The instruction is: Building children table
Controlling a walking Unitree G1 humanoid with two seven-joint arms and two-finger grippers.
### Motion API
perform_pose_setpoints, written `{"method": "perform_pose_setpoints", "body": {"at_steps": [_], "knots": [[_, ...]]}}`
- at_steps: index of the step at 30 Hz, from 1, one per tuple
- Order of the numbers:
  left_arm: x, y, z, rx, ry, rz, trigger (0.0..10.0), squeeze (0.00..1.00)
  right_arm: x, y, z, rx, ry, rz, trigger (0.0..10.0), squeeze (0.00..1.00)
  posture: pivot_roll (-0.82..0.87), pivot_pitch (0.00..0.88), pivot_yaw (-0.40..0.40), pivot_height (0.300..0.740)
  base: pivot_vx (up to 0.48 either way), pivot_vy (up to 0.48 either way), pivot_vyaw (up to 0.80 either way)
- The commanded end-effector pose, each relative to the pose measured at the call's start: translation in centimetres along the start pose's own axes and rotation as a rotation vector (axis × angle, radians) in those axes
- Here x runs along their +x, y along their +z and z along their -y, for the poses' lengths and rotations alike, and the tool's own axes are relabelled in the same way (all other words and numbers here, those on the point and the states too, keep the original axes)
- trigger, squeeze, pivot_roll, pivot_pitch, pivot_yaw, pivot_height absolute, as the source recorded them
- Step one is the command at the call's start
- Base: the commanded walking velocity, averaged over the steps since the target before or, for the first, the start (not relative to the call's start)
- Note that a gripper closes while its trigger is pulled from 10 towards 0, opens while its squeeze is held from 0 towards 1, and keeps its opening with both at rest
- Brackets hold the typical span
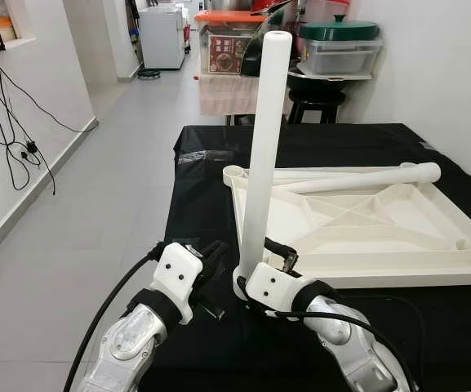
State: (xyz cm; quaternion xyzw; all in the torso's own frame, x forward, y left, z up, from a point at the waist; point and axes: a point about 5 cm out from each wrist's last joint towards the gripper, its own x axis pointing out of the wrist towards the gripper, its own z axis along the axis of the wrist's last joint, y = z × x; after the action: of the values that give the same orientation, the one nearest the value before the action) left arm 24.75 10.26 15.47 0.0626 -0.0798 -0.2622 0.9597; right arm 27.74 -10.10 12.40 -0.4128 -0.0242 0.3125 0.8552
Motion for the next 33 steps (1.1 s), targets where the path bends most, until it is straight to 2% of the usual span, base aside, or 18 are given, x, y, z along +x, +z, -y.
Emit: {"method": "perform_pose_setpoints", "body": {"at_steps": [1, 33], "knots": [[0.32, -0.24, 0.23, 0.002, -0.006, -0.003, 10.0, 0.00, 0.26, -0.28, -1.15, 0.011, 0.059, -0.009, 10.0, 0.00, -0.02, 0.000, -0.041, 0.740, 0.000, 0.000, 0.00], [0.77, -0.21, 0.52, 0.019, -0.011, 0.004, 10.0, 0.00, 0.27, -0.60, -1.20, 0.019, 0.065, -0.011, 10.0, 0.00, 0.02, 0.000, -0.042, 0.740, 0.000, 0.000, 0.00]]}}
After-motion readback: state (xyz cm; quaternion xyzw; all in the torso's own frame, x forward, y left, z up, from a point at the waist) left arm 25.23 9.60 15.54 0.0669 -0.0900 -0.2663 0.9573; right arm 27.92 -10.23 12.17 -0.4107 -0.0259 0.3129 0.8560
